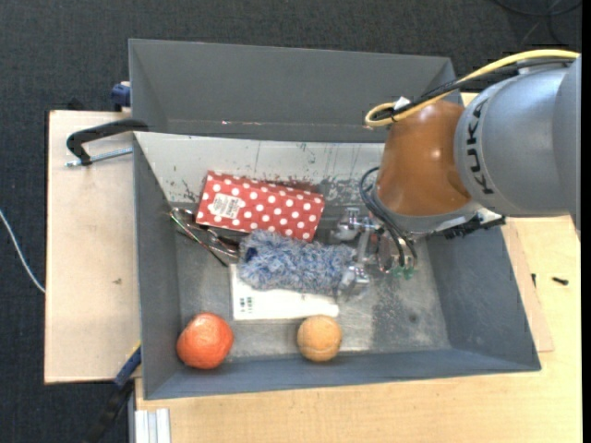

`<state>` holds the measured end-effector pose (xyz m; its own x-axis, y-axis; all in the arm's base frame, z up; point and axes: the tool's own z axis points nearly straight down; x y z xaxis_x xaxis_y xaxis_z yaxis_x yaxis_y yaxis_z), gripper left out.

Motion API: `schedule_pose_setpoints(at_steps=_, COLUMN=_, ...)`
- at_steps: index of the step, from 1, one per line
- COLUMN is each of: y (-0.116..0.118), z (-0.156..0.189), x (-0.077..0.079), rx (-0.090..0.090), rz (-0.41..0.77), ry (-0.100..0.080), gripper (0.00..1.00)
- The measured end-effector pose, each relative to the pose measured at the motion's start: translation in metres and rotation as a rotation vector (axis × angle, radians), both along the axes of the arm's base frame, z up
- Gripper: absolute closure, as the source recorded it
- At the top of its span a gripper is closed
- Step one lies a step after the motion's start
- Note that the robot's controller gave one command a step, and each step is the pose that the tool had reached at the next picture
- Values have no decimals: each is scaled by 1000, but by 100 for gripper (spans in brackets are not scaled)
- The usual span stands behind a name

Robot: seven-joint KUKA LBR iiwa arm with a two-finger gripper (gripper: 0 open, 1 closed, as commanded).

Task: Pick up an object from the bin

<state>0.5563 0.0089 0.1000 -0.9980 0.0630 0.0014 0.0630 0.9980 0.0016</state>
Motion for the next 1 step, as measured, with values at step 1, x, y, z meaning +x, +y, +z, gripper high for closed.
schedule_pose_setpoints(at_steps=1, y=12, z=41, x=-8, rx=0, rz=-192, ry=-5, gripper=0)
